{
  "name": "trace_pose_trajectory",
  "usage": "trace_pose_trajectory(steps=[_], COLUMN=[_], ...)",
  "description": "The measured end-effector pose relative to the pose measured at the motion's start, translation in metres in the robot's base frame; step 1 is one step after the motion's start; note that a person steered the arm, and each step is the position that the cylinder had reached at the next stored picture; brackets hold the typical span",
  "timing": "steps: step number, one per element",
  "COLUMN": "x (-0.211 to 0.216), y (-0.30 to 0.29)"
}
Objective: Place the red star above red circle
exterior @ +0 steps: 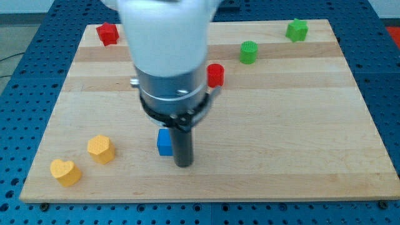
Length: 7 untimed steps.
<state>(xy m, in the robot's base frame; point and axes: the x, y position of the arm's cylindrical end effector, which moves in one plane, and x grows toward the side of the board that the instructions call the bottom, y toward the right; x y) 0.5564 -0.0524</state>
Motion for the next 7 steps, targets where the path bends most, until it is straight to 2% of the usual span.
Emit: trace_pose_trajectory(steps=[1,2,3,4,5,6,7], x=[-0.030,-0.035,-0.017,0.030,0.036,0.021,-0.014], y=[-0.004,-0.013,0.025,-0.016,-0.091,-0.083,-0.078])
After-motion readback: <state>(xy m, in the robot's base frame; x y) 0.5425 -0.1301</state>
